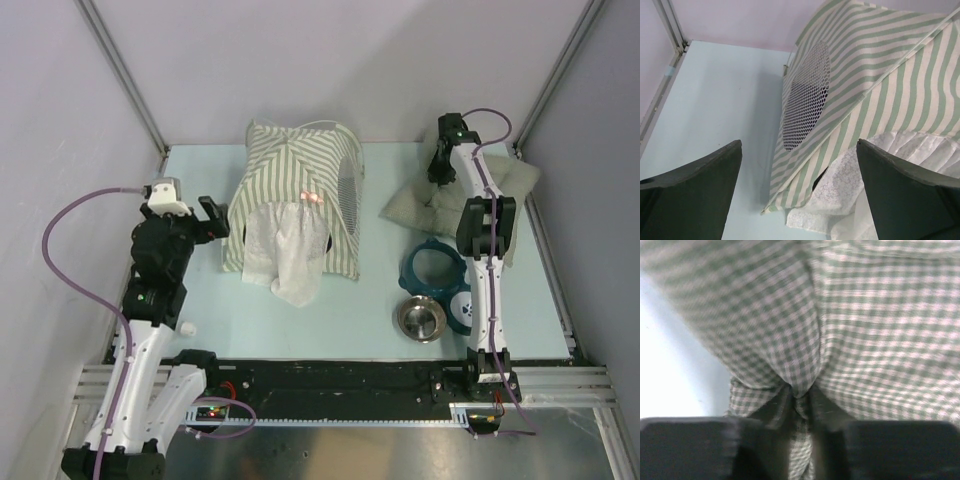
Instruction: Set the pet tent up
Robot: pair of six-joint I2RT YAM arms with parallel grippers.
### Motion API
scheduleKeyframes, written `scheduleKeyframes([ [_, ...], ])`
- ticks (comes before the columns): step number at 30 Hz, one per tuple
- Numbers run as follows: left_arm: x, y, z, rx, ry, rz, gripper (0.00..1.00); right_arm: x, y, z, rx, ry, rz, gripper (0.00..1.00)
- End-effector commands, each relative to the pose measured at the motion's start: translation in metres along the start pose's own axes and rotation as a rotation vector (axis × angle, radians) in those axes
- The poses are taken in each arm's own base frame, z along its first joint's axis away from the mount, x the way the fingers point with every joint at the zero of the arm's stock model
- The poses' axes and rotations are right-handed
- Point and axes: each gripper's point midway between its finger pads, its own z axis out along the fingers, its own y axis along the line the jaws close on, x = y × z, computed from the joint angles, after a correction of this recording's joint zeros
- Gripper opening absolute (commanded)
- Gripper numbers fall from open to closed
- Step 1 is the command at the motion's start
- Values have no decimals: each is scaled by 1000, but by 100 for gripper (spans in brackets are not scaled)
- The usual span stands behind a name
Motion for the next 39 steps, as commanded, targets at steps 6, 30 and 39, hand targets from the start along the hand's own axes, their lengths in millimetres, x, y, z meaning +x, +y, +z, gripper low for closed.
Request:
scheduleKeyframes([
  [6,-17,3,-9,-15,-54,17,100,41,35,-29,-36,65,-141,0],
  [30,21,-29,-8,147,76,-135,88,7,95,-474,-928,-694,-488,0],
  [39,52,-14,33,74,220,-74,76,128,43,-578,-1250,-606,-536,0],
])
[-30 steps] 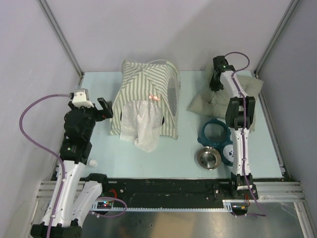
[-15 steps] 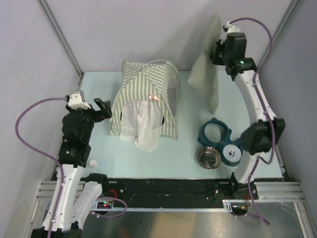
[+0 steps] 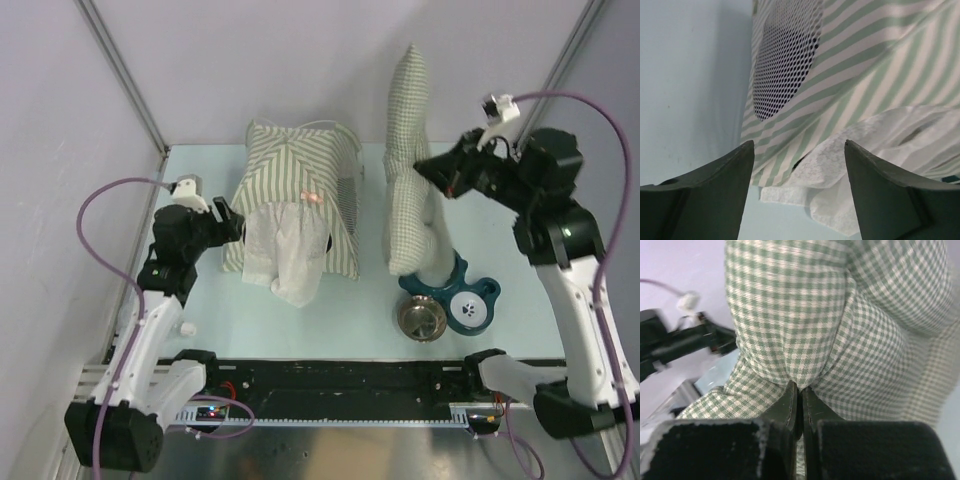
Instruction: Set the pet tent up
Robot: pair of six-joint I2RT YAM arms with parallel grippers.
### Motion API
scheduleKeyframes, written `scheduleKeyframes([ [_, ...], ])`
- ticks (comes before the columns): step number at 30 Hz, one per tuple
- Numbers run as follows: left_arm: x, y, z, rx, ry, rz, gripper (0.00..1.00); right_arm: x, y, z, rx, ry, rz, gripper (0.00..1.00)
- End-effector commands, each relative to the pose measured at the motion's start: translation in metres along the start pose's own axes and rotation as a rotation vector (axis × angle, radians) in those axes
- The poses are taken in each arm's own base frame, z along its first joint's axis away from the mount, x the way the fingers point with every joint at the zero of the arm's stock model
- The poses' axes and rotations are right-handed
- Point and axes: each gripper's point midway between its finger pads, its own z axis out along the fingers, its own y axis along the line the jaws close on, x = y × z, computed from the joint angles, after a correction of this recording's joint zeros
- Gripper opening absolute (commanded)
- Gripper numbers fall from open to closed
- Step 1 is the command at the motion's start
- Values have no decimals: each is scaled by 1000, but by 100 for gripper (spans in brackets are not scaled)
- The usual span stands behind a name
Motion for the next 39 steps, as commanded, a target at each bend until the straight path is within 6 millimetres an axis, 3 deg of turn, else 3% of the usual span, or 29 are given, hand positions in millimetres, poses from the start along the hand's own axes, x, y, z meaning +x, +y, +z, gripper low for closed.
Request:
scheduleKeyframes([
  [1,-5,5,14,-14,26,44,72,-6,72,-60,-241,-34,-7,0],
  [4,-1,2,20,13,54,68,62,-2,111,-98,-383,-33,-21,0],
  [9,12,7,24,9,86,81,59,8,169,-148,-685,8,11,0],
  [13,17,5,28,23,93,81,49,22,183,-158,-795,54,63,0],
  [19,18,0,27,50,93,70,18,60,190,-132,-803,163,95,0],
  [23,19,1,24,51,88,75,3,97,194,-87,-727,241,80,0],
  [26,19,1,19,56,77,99,1,123,186,-52,-597,254,52,0],
  [31,20,-1,6,82,50,194,0,136,169,-17,-448,169,24,0],
  [34,18,0,-6,74,26,246,0,133,164,-9,-412,130,-9,0],
  [39,13,1,-18,62,24,316,0,117,174,-13,-473,61,-35,0],
])
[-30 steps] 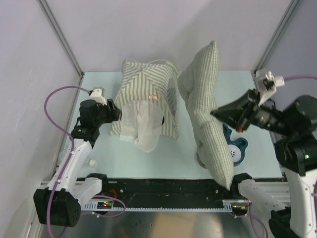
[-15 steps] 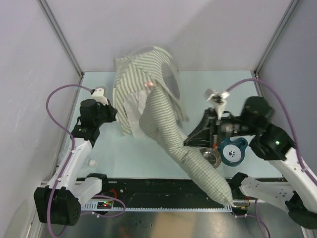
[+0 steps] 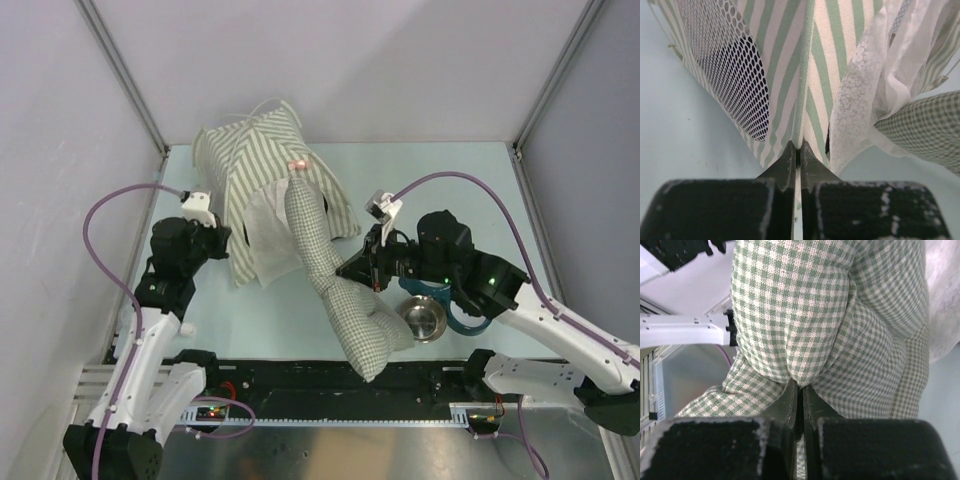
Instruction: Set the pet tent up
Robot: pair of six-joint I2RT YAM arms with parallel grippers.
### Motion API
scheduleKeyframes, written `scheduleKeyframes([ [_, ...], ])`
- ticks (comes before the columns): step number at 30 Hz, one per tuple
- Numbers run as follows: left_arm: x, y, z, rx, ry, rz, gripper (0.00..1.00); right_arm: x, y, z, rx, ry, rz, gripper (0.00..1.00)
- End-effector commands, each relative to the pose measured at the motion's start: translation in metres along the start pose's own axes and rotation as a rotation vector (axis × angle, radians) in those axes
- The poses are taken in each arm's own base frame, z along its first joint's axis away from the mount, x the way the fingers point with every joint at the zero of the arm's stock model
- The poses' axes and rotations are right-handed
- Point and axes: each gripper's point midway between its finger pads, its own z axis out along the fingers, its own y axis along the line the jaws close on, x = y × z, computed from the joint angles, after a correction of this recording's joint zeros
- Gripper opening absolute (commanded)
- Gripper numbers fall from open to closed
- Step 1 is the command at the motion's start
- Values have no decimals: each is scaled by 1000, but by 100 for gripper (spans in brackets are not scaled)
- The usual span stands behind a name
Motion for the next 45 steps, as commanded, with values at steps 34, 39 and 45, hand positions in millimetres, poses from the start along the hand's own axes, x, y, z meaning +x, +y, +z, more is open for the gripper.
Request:
scheduleKeyframes([
  [34,16,-1,-14,-24,35,143,0,46,-39,68,10,48,-193,0],
  [39,15,-1,-12,-27,41,135,0,84,-85,73,116,156,-55,0],
  [45,15,-10,-11,29,42,140,0,77,-120,112,252,162,76,0],
])
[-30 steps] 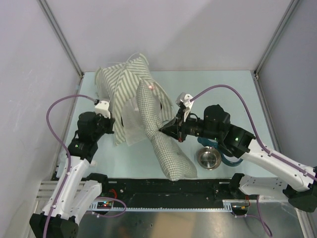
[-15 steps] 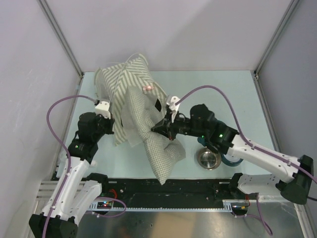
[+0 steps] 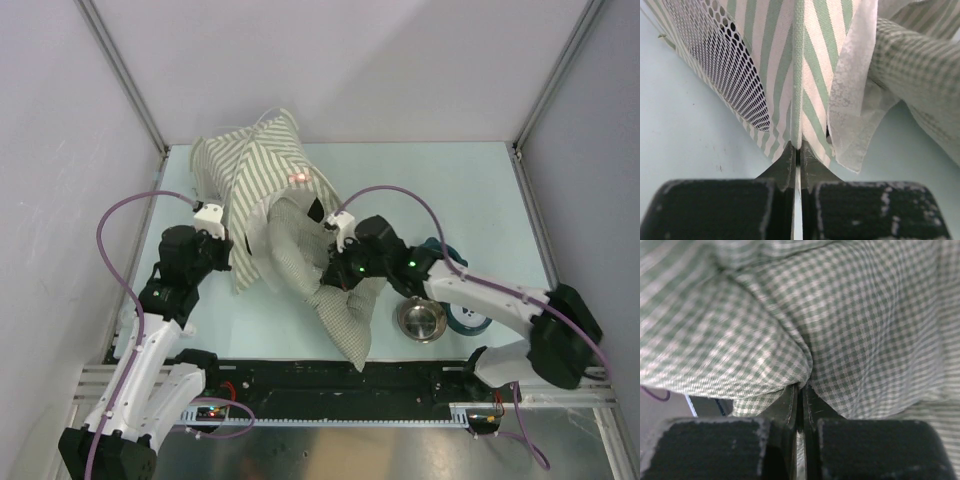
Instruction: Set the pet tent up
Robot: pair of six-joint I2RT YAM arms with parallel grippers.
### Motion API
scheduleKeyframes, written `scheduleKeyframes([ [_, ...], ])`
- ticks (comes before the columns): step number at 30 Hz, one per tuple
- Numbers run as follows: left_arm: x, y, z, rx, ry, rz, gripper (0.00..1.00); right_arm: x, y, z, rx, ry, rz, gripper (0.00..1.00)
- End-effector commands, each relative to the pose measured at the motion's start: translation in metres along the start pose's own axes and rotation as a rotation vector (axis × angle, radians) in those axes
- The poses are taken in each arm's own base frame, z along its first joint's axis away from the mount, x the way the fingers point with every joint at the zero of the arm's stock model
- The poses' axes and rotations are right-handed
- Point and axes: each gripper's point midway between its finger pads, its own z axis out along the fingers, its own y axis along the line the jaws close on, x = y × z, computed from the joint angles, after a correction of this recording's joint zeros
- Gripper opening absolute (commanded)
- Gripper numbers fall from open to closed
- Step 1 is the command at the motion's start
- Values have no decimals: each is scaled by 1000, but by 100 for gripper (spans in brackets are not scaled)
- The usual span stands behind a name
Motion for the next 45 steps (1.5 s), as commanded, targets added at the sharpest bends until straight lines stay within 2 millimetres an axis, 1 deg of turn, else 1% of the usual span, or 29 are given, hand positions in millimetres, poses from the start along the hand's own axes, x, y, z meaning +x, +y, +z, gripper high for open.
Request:
scheduleKeyframes([
  [1,-15,-8,-3,47,-40,17,0,-24,-25,31,147,-28,108,0],
  [3,-16,-12,-4,71,-47,23,0,-37,-29,45,205,-61,137,0],
  [4,-16,-15,-4,85,-52,27,0,-44,-27,51,217,-88,162,0],
  [6,-17,-18,-5,100,-58,30,0,-59,-28,59,257,-151,203,0],
  [8,-16,-17,-6,97,-60,31,0,-72,-36,59,331,-217,258,0],
  [10,-16,-17,-6,92,-62,31,0,-83,-48,54,399,-278,308,1],
  [11,-15,-16,-6,90,-61,29,0,-87,-51,54,413,-293,317,4],
  [12,-15,-16,-7,88,-63,27,0,-90,-53,54,422,-300,310,10],
  [13,-14,-16,-7,86,-62,23,0,-91,-53,58,413,-294,292,23],
  [14,-14,-15,-6,81,-59,19,0,-89,-50,62,391,-272,243,33],
  [15,-13,-15,-6,76,-57,12,0,-85,-47,67,371,-248,203,46],
  [16,-12,-14,-5,75,-52,6,0,-79,-40,73,339,-211,129,55],
  [17,-12,-14,-4,73,-47,-4,0,-70,-38,79,326,-173,75,65],
  [19,-10,-13,-2,66,-36,-18,0,-50,-32,89,282,-96,-20,79],
  [20,-9,-13,-1,62,-31,-21,0,-41,-30,91,267,-65,-53,83],
  [21,-8,-11,0,50,-28,-26,0,-34,-30,92,259,-45,-73,88],
  [23,-8,-6,1,23,-24,-27,0,-29,-22,87,223,-33,-121,95],
  [25,-9,-1,0,-7,-29,-24,0,-33,-14,76,203,-50,-178,98],
  [27,-10,2,0,-24,-30,-22,0,-40,-7,63,200,-69,-228,99],
  [29,-11,2,0,-22,-28,-22,0,-50,2,46,179,-100,-258,99],
  [31,-10,1,1,-17,-23,-28,0,-64,18,29,111,-146,-286,99],
  [32,-9,1,2,-15,-21,-31,0,-69,29,22,54,-163,-302,99],
  [35,-7,-1,3,-8,-14,-39,0,-86,57,13,-54,-230,-330,99],
  [37,-6,-2,3,-4,-12,-43,0,-92,63,17,-75,-252,-341,99],
  [39,-6,-2,3,-2,-12,-47,0,-89,74,26,-125,-242,-363,99],
  [42,-6,-3,2,-1,-15,-47,0,-77,82,48,-153,-210,-416,100],
  [43,-6,-3,2,-1,-16,-47,0,-72,81,57,-144,-200,-429,99],
  [44,-6,-3,2,-1,-18,-47,0,-74,79,66,-133,-209,-433,99],
  [45,-6,-3,2,0,-17,-48,0,-72,73,77,-110,-207,-430,99],
])
